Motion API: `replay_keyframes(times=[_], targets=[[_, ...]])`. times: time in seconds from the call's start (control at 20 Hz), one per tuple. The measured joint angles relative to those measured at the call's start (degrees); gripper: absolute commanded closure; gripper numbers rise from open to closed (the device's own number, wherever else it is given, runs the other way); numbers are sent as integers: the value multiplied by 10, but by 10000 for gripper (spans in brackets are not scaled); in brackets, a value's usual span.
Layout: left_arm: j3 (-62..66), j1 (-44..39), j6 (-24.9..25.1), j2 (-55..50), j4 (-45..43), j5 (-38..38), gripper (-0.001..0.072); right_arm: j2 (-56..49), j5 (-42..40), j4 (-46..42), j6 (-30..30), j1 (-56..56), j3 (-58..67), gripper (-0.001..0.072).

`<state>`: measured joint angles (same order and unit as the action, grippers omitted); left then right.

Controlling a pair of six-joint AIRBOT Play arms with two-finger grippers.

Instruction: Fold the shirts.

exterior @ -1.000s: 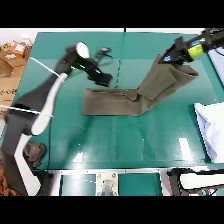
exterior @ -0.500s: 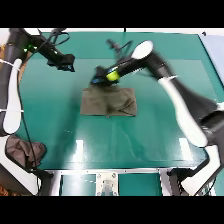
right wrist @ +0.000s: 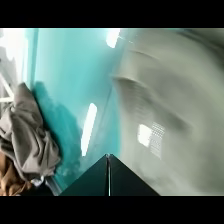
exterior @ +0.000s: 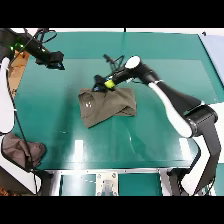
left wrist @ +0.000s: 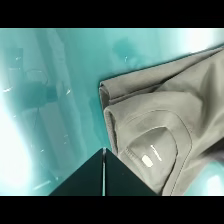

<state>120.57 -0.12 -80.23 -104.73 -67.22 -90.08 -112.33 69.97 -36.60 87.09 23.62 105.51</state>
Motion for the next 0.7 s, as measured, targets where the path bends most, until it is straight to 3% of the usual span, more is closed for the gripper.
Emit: replay_keyframes(times=[0.25, 0.3, 0.35, 0.4, 0.7], targets=[[0, 2, 3, 0, 0, 3, 686, 82, 31, -36, -12, -145, -93, 660], [0, 2, 3, 0, 0, 4, 686, 103, 31, -50, -14, -175, -127, 494], [0, 3, 3, 0, 0, 5, 686, 118, 27, -60, -16, -200, -158, 255], [0, 3, 3, 0, 0, 7, 686, 129, 20, -67, -18, -221, -188, 168], [-28, 3, 3, 0, 2, 29, 686, 137, -62, -45, -65, -252, -349, 168]])
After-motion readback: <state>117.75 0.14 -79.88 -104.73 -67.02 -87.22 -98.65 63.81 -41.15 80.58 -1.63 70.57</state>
